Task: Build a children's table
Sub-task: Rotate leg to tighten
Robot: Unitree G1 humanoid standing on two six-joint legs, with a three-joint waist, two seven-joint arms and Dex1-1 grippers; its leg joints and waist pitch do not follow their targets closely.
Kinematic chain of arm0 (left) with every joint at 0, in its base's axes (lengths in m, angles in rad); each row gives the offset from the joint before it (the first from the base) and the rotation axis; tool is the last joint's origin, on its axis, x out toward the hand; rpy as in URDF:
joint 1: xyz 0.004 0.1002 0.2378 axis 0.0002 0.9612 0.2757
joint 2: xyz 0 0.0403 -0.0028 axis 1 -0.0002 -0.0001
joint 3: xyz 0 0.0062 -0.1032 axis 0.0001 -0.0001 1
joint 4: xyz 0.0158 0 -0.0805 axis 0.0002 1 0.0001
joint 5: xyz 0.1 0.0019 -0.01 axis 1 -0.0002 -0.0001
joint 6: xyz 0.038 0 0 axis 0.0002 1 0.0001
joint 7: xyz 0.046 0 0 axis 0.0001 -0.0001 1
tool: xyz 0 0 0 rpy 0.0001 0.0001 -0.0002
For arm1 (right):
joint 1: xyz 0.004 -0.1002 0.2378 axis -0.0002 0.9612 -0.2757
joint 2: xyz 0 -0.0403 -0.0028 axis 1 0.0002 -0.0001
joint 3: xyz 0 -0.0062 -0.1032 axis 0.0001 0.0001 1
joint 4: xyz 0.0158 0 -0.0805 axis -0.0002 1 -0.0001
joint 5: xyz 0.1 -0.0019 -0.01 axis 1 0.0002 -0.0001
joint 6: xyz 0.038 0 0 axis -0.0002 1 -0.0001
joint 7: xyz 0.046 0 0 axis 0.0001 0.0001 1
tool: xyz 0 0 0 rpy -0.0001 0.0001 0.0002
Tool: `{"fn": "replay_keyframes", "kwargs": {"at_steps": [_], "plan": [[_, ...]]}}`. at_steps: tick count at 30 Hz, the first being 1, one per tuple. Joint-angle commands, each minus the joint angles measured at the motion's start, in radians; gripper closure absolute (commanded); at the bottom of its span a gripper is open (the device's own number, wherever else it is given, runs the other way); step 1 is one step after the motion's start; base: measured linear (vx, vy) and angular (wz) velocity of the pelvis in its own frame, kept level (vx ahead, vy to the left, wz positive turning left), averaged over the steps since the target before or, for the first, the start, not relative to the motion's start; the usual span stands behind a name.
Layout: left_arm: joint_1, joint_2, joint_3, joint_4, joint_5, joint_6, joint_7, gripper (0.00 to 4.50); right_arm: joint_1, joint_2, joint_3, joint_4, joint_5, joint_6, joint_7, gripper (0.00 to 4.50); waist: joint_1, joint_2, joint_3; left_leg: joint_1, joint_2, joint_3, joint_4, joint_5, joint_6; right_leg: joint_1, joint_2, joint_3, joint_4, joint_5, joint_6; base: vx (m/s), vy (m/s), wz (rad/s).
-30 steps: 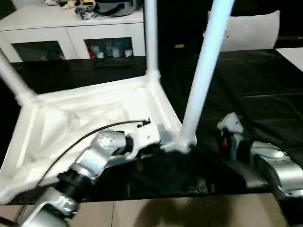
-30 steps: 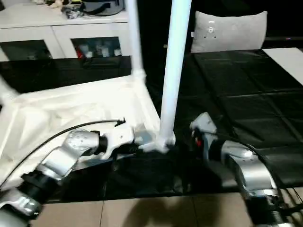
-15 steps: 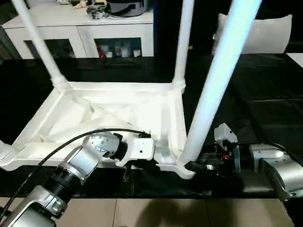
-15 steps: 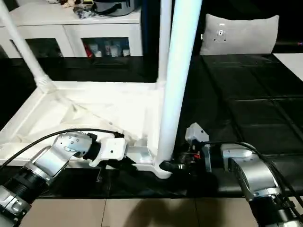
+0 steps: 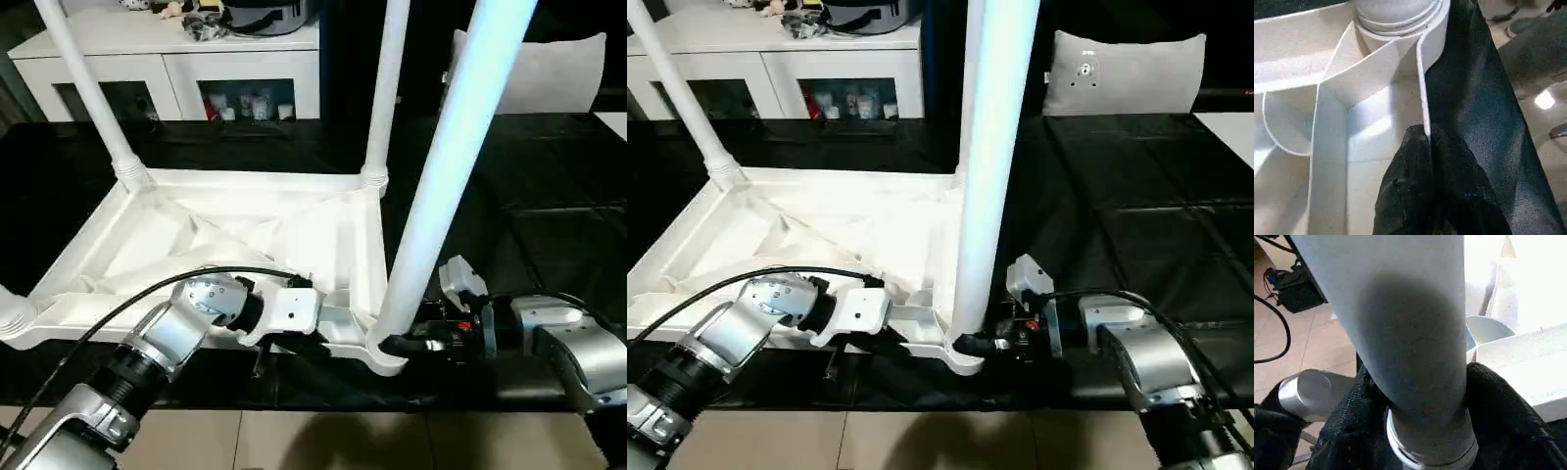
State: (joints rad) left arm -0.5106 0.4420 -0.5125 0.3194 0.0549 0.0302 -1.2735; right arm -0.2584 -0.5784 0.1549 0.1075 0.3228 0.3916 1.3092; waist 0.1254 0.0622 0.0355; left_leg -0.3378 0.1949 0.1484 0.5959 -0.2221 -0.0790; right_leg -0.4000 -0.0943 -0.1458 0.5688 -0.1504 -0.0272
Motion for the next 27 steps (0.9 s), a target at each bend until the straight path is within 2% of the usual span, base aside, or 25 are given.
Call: {"fn": "replay_keyframes", "kwargs": {"at_steps": [1, 3, 5, 6, 7, 8, 9, 10, 11, 12, 13, 14, 15, 16, 17, 18, 19, 20, 21, 22, 23, 24, 25, 26, 27], "plan": [[0.024, -0.030, -0.026, -0.008, 0.011, 0.071, 0.020, 4.50, 0.030, 0.024, -0.001, -0.057, 0.063, 0.044, -0.011, 2.40, 0.000, -0.021, -0.061, -0.012, 0.034, 0.005, -0.066, -0.095, 0.082, 0.062, -0.063, 0.060, -0.064, -0.349, -0.117, 0.000, 0.000, 0.00], [0.031, -0.058, -0.008, -0.029, 0.001, 0.149, 0.060, 4.50, 0.048, 0.059, -0.017, -0.079, 0.059, 0.071, -0.093, 2.41, 0.001, -0.022, -0.060, -0.013, 0.036, 0.005, -0.068, -0.097, 0.077, 0.062, -0.064, 0.061, -0.064, -0.357, -0.114, 0.000, 0.000, 0.00], [0.035, -0.072, 0.000, -0.039, -0.006, 0.181, 0.081, 4.50, 0.051, 0.083, -0.021, -0.082, 0.044, 0.081, -0.149, 2.41, -0.002, -0.023, -0.052, -0.012, 0.028, 0.007, -0.071, -0.129, 0.065, 0.060, -0.062, 0.057, -0.077, -0.432, -0.088, 0.000, 0.000, 0.00], [0.038, -0.092, 0.012, -0.049, -0.013, 0.217, 0.109, 4.50, 0.046, 0.115, -0.025, -0.074, 0.015, 0.091, -0.226, 2.42, -0.008, -0.026, -0.049, -0.007, 0.021, 0.009, -0.070, -0.157, 0.053, 0.057, -0.060, 0.054, -0.086, -0.498, -0.062, 0.000, 0.000, 0.00], [0.037, -0.108, 0.019, -0.054, -0.014, 0.246, 0.133, 4.50, 0.040, 0.144, -0.032, -0.061, -0.007, 0.099, -0.288, 2.42, -0.015, -0.027, -0.045, -0.006, 0.015, 0.009, -0.068, -0.175, 0.043, 0.053, -0.059, 0.047, -0.097, -0.560, -0.035, 0.000, 0.000, 0.00], [0.036, -0.125, 0.025, -0.057, -0.010, 0.274, 0.161, 4.50, 0.035, 0.172, -0.036, -0.051, -0.026, 0.104, -0.343, 2.45, -0.021, -0.029, -0.044, -0.004, 0.012, 0.009, -0.068, -0.184, 0.038, 0.052, -0.058, 0.043, -0.102, -0.588, -0.020, 0.000, 0.000, 0.00], [0.033, -0.136, 0.029, -0.058, -0.007, 0.293, 0.180, 4.50, 0.032, 0.189, -0.038, -0.046, -0.038, 0.109, -0.378, 2.45, -0.031, -0.027, -0.042, -0.001, 0.008, 0.007, -0.065, -0.208, 0.033, 0.047, -0.056, 0.034, -0.112, -0.632, 0.005, 0.000, 0.000, 0.00], [0.029, -0.155, 0.035, -0.060, 0.001, 0.332, 0.211, 4.50, 0.025, 0.222, -0.047, -0.041, -0.049, 0.142, -0.439, 2.45, -0.047, -0.025, -0.039, -0.001, 0.006, 0.005, -0.064, -0.243, 0.032, 0.047, -0.052, 0.025, -0.122, -0.661, 0.027, 0.000, 0.000, 0.00], [0.024, -0.171, 0.041, -0.059, 0.007, 0.360, 0.238, 4.50, 0.019, 0.248, -0.050, -0.036, -0.062, 0.156, -0.485, 2.45, -0.054, -0.023, -0.038, -0.003, 0.007, 0.002, -0.064, -0.256, 0.029, 0.048, -0.052, 0.020, -0.123, -0.665, 0.034, 0.000, 0.000, 0.00], [0.020, -0.187, 0.048, -0.058, 0.013, 0.386, 0.262, 4.50, 0.013, 0.273, -0.052, -0.032, -0.078, 0.165, -0.530, 2.46, -0.068, -0.016, -0.039, -0.002, 0.010, -0.006, -0.066, -0.298, 0.026, 0.054, -0.053, 0.005, -0.133, -0.675, 0.053, 0.000, 0.000, 0.00], [0.013, -0.208, 0.058, -0.055, 0.016, 0.415, 0.292, 4.50, 0.001, 0.310, -0.063, -0.017, -0.094, 0.181, -0.596, 2.46, -0.091, -0.015, -0.034, -0.002, 0.010, -0.012, -0.064, -0.352, 0.023, 0.056, -0.048, -0.014, -0.145, -0.680, 0.073, 0.000, 0.000, 0.00], [0.008, -0.227, 0.068, -0.052, 0.017, 0.440, 0.317, 4.50, -0.011, 0.340, -0.073, -0.003, -0.107, 0.185, -0.650, 2.46, -0.099, -0.004, -0.034, 0.010, 0.015, -0.017, -0.065, -0.390, 0.021, 0.055, -0.049, -0.024, -0.154, -0.681, 0.076, 0.000, 0.000, 0.00], [-0.001, -0.268, 0.093, -0.051, 0.014, 0.491, 0.369, 4.50, -0.035, 0.396, -0.092, 0.031, -0.126, 0.152, -0.750, 2.46, -0.127, 0.007, -0.029, 0.003, 0.039, -0.029, -0.080, -0.474, 0.024, 0.075, -0.049, -0.039, -0.146, -0.628, 0.072, 0.000, 0.000, 0.00], [-0.001, -0.268, 0.093, -0.051, 0.014, 0.491, 0.369, 4.50, -0.035, 0.396, -0.092, 0.031, -0.126, 0.152, -0.750, 2.46, -0.130, 0.021, -0.028, -0.024, 0.092, -0.060, -0.130, -0.618, 0.021, 0.116, -0.046, -0.014, -0.062, -0.497, 0.053, 0.000, 0.000, 0.00], [-0.006, -0.292, 0.107, -0.047, 0.012, 0.510, 0.401, 4.50, -0.051, 0.429, -0.103, 0.053, -0.135, 0.116, -0.805, 2.46, -0.121, 0.026, -0.029, -0.029, 0.123, -0.078, -0.161, -0.698, 0.014, 0.129, -0.050, 0.025, 0.019, -0.354, 0.016, 0.000, 0.000, 0.00], [-0.015, -0.331, 0.129, -0.033, 0.013, 0.528, 0.460, 4.50, -0.072, 0.474, -0.119, 0.083, -0.121, 0.107, -0.849, 2.46, -0.136, 0.005, -0.016, -0.009, 0.116, -0.064, -0.178, -0.769, 0.007, 0.096, -0.053, 0.065, 0.036, -0.217, -0.031, 0.000, 0.000, 0.00], [-0.022, -0.363, 0.143, -0.019, 0.016, 0.535, 0.507, 4.50, -0.088, 0.502, -0.122, 0.105, -0.120, 0.092, -0.873, 2.46, -0.131, -0.039, -0.014, 0.063, 0.010, -0.025, -0.083, -0.676, -0.014, 0.024, -0.040, 0.024, -0.118, -0.661, 0.036, 0.000, 0.000, 0.00], [-0.027, -0.398, 0.158, -0.009, 0.024, 0.543, 0.560, 4.50, -0.101, 0.535, -0.126, 0.123, -0.127, 0.084, -0.910, 2.46, -0.138, -0.054, -0.007, 0.114, -0.051, 0.015, 0.010, -0.511, -0.004, -0.050, -0.049, -0.015, -0.198, -0.880, 0.078, 0.000, 0.000, 0.00], [-0.029, -0.420, 0.163, -0.006, 0.031, 0.549, 0.589, 4.50, -0.108, 0.556, -0.129, 0.132, -0.134, 0.080, -0.935, 1.90, -0.161, -0.058, -0.005, 0.057, -0.051, 0.007, 0.032, -0.371, 0.029, 0.002, -0.084, -0.057, -0.207, -0.984, 0.127, 0.096, 0.010, -0.18], [-0.029, -0.436, 0.160, -0.008, 0.037, 0.554, 0.606, 4.50, -0.111, 0.580, -0.140, 0.136, -0.140, 0.076, -0.964, 1.77, -0.169, -0.022, -0.030, -0.010, -0.009, -0.024, -0.012, -0.352, 0.030, 0.089, -0.088, -0.080, -0.164, -0.822, 0.171, 0.096, 0.010, -0.18], [-0.028, -0.438, 0.153, -0.011, 0.043, 0.557, 0.610, 4.50, -0.112, 0.588, -0.142, 0.136, -0.145, 0.077, -0.972, 1.74, -0.168, -0.005, -0.022, -0.041, 0.032, -0.049, -0.046, -0.423, 0.024, 0.118, -0.086, -0.080, -0.136, -0.751, 0.168, 0.115, 0.082, -0.35], [-0.026, -0.438, 0.146, -0.014, 0.050, 0.555, 0.611, 4.50, -0.113, 0.590, -0.141, 0.136, -0.150, 0.078, -0.972, 1.74, -0.148, 0.013, -0.027, -0.068, 0.116, -0.104, -0.123, -0.594, 0.030, 0.151, -0.085, 0.026, 0.053, -0.414, 0.072, 0.065, 0.010, 0.00], [-0.024, -0.436, 0.142, -0.017, 0.052, 0.555, 0.608, 4.50, -0.113, 0.589, -0.139, 0.137, -0.153, 0.074, -0.969, 1.54, -0.140, 0.012, -0.020, 0.007, 0.093, -0.078, -0.126, -0.670, 0.008, 0.070, -0.076, 0.055, 0.004, -0.237, -0.032, 0.065, 0.010, 0.00], [-0.020, -0.431, 0.136, -0.024, 0.055, 0.558, 0.604, 4.50, -0.112, 0.587, -0.136, 0.138, -0.157, 0.067, -0.967, 1.54, -0.153, -0.036, -0.015, 0.012, 0.029, -0.052, -0.087, -0.613, 0.009, 0.051, -0.076, 0.049, -0.070, -0.427, -0.007, 0.068, -0.063, 0.25], [-0.017, -0.423, 0.137, -0.028, 0.055, 0.557, 0.599, 4.50, -0.107, 0.579, -0.137, 0.130, -0.152, 0.064, -0.958, 1.32, -0.127, -0.063, -0.002, 0.078, -0.069, 0.010, 0.033, -0.377, 0.017, -0.035, -0.071, -0.006, -0.181, -0.926, 0.114, 0.080, -0.024, 0.13]]}}
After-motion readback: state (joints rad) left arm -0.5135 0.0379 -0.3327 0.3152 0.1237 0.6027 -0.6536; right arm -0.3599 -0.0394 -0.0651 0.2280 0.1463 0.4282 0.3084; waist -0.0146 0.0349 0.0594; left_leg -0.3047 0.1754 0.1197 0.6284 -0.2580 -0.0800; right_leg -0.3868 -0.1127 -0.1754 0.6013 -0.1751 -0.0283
